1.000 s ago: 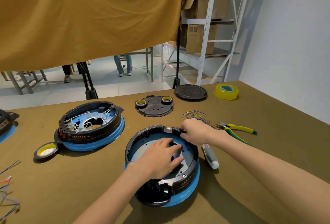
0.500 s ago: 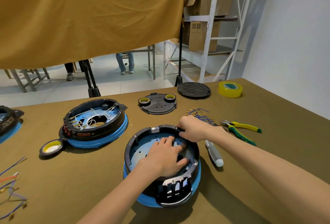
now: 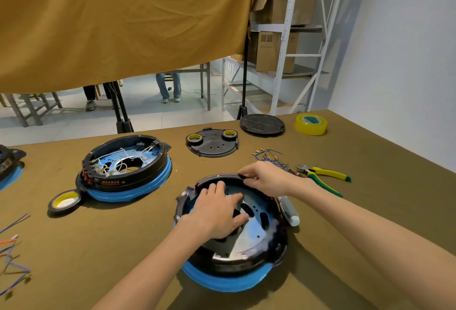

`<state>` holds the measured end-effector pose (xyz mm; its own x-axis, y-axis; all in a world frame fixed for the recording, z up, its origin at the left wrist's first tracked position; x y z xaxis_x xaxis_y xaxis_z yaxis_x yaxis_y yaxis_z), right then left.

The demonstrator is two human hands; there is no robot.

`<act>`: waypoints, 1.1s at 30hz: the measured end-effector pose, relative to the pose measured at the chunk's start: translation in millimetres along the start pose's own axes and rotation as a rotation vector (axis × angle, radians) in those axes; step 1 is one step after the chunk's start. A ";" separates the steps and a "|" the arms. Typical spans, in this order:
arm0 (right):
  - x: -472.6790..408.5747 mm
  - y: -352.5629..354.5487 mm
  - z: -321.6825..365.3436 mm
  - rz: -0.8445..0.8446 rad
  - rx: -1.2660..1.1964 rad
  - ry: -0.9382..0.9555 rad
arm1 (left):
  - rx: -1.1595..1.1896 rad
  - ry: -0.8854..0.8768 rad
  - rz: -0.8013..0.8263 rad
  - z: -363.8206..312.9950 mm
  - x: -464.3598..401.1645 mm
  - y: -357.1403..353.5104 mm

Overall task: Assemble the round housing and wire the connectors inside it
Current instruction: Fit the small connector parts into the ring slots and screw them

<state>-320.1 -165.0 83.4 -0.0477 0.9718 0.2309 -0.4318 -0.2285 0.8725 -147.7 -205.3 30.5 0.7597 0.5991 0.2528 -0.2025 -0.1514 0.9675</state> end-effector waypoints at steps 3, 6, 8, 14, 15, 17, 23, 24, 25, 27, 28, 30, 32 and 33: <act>-3.9 -2.4 -3.2 -0.029 -0.111 -0.024 | 0.127 -0.162 -0.044 -4.2 8.3 -5.4; 0.6 -9.4 -17.8 0.044 -0.003 -0.100 | 0.166 -0.246 -0.005 -11.6 5.9 -7.7; 9.3 -10.5 -26.0 0.030 0.072 -0.173 | 0.159 -0.252 0.018 -15.2 2.4 -7.0; 7.3 -5.9 -19.5 -0.026 0.133 -0.130 | 0.056 -0.194 0.063 -26.7 -1.1 -4.8; 3.6 -5.1 -16.8 -0.028 0.130 -0.118 | 0.033 -0.178 0.070 -26.0 -0.6 -4.5; -1.8 -5.9 -14.1 -0.043 0.098 -0.086 | -0.004 -0.146 0.071 -22.6 0.9 -4.7; 8.1 -7.7 -4.5 -0.124 -0.003 -0.054 | -0.024 -0.077 0.034 -16.1 2.2 -6.0; 13.2 -7.3 -5.5 -0.131 0.021 -0.105 | -0.024 -0.067 0.024 -16.3 2.4 -6.1; 18.2 -8.5 -8.7 -0.111 0.065 -0.168 | -0.016 -0.065 0.012 -16.7 3.0 -7.4; 26.7 -15.5 -17.0 -0.064 0.136 -0.267 | 0.015 -0.116 -0.023 -18.0 4.7 -11.2; 29.3 -18.1 -17.7 -0.065 0.149 -0.286 | 0.032 -0.172 -0.029 -18.9 5.2 -12.5; 29.7 -17.4 -14.8 -0.076 0.149 -0.281 | 0.074 -0.281 0.028 -19.7 5.7 -12.8; 27.1 -11.5 -9.4 -0.054 0.108 -0.247 | 0.095 -0.297 0.103 -18.0 5.2 -11.4; 25.4 -8.7 -6.6 -0.041 0.091 -0.230 | 0.087 -0.282 0.112 -17.2 4.6 -10.7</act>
<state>-323.5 -137.9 78.9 0.1792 0.9438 0.2779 -0.3459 -0.2039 0.9158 -152.7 -187.4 21.2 0.8796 0.3353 0.3375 -0.2500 -0.2778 0.9275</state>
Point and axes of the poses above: each hand's wrist, its own x-axis away from the middle knuckle, its own y-axis out of the back of the hand, z = x × y, the point moved 1 cm from there along -x, towards the middle knuckle, and after that the axes turned 9 degrees about z, right-handed, at the moved point
